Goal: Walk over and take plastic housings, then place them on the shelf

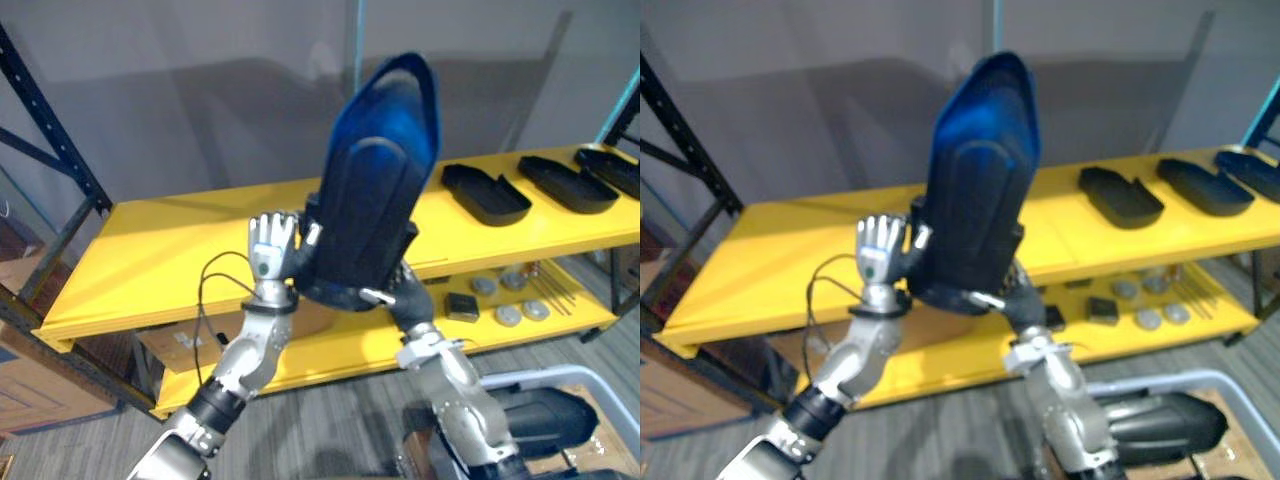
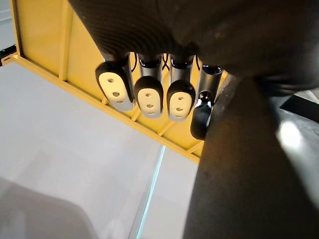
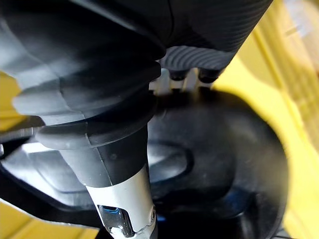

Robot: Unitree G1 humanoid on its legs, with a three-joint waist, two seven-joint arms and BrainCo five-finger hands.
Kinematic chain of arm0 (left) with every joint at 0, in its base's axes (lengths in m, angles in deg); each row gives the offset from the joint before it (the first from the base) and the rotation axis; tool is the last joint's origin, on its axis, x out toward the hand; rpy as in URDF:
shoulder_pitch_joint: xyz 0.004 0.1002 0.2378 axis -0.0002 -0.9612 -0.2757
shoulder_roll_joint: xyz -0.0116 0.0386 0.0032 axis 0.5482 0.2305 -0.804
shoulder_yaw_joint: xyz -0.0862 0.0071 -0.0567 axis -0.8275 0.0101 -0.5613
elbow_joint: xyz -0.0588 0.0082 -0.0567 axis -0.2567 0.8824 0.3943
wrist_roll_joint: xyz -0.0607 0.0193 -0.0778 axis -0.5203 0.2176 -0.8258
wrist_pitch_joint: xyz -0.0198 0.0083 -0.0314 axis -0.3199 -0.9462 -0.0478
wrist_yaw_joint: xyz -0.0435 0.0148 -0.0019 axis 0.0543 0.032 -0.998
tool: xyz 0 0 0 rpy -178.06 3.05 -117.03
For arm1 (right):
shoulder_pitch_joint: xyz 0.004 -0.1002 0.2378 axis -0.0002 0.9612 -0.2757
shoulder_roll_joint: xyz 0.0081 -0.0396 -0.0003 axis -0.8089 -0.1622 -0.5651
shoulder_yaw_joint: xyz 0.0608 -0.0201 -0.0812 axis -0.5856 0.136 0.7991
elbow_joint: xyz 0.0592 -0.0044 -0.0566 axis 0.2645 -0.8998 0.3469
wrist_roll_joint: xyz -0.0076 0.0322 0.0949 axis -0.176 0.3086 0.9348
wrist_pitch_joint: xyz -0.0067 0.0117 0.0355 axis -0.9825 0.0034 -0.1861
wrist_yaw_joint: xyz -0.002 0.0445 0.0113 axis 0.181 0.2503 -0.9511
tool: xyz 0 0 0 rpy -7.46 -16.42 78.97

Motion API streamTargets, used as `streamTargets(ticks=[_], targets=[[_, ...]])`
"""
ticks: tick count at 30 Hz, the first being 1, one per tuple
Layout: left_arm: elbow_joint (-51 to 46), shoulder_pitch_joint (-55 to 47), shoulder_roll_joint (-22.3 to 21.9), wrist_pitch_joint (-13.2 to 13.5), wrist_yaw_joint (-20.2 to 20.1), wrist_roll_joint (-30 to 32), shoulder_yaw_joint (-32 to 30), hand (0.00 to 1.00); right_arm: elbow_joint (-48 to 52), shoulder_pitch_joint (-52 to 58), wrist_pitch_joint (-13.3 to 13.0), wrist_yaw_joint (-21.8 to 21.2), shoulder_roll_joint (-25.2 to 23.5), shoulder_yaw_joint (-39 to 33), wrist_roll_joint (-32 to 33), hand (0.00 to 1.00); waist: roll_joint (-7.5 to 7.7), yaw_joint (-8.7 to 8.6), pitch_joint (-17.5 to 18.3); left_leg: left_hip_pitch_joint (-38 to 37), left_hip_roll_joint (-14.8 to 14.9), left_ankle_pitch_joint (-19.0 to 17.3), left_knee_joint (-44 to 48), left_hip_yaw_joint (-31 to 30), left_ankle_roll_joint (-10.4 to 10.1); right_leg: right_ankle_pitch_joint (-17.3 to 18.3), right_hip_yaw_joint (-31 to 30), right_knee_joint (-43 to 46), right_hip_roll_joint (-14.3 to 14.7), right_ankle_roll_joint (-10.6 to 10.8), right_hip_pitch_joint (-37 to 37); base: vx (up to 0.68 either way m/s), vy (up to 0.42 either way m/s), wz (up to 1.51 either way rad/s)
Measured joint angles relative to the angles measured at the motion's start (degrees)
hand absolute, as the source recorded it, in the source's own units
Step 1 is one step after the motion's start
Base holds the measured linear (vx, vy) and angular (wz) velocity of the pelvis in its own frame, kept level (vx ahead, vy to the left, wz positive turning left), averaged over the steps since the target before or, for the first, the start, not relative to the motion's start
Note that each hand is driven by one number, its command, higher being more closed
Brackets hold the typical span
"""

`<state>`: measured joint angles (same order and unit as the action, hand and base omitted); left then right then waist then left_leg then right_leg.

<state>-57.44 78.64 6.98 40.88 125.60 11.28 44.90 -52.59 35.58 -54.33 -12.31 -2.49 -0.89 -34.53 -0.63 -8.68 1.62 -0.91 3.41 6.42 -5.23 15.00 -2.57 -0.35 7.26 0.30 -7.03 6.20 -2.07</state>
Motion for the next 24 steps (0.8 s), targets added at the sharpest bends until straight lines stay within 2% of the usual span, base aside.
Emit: streamTargets(ticks=[4, 5, 11, 14, 21, 24], targets=[[0.1, 0.0, -0.3, -0.1, 0.0, 0.0, 0.1, 1.0, -1.1, -1.4, 0.0, 2.0, -0.3, 0.7, 0.0, 0.0, 0.43, 0.7, 0.3, 0.0, 0.0, 0.1, 0.0, -0.2, 0.0, 0.0, 0.2, 0.0, 0.0, 0.0, -0.1, -0.01, -0.002, 0.02], [0.2, 0.0, -0.4, -0.1, 0.0, 0.0, 0.2, 1.0, -1.6, -2.1, 0.0, 2.9, -0.3, 1.1, 0.0, 1.0, 0.5, 0.78, 0.4, 0.0, 0.0, 0.1, 0.0, -0.2, 0.0, 0.0, 0.2, 0.0, 0.0, 0.0, -0.1, 0.0, 0.0, 0.0], [1.7, 0.9, -1.2, -0.1, 0.0, -0.1, 0.5, 1.0, -2.7, -3.9, 0.0, 5.7, -0.4, 1.6, -0.5, 1.0, 0.51, 1.65, 0.4, 0.0, 0.0, 0.2, 0.0, -0.2, 0.0, 0.0, 0.3, 0.0, 0.0, 0.0, -0.1, 0.0, 0.0, 0.0], [1.7, 0.9, -1.3, -0.1, 0.2, -0.1, 0.5, 1.0, -3.3, -4.9, 0.0, 7.1, -0.4, 1.9, -1.3, 1.0, 0.52, 1.66, 0.4, 0.0, 0.0, 0.2, 0.0, -0.2, 0.0, -0.1, 0.3, 0.0, 0.0, 0.0, -0.1, 0.0, 0.0, 0.0], [3.0, 0.9, -2.1, -0.1, 0.9, -0.5, 2.5, 1.0, -5.0, -5.9, 0.0, 13.8, -1.1, 1.6, -6.7, 1.0, 0.6, 1.75, 0.5, 0.0, 0.1, 0.2, 0.0, -0.2, 0.0, -0.2, 0.3, 0.0, 0.1, 0.1, -0.1, 0.0, 0.0, 0.0], [3.3, 0.9, -2.1, -0.1, 0.9, -0.8, 2.5, 1.0, -5.1, -5.9, 0.0, 14.3, -1.3, 1.6, -6.9, 1.0, 0.6, 1.76, 0.5, 0.0, 0.1, 0.2, 0.0, -0.2, 0.0, -0.1, 0.3, 0.0, 0.1, 0.0, -0.1, 0.0, 0.0, 0.0]])
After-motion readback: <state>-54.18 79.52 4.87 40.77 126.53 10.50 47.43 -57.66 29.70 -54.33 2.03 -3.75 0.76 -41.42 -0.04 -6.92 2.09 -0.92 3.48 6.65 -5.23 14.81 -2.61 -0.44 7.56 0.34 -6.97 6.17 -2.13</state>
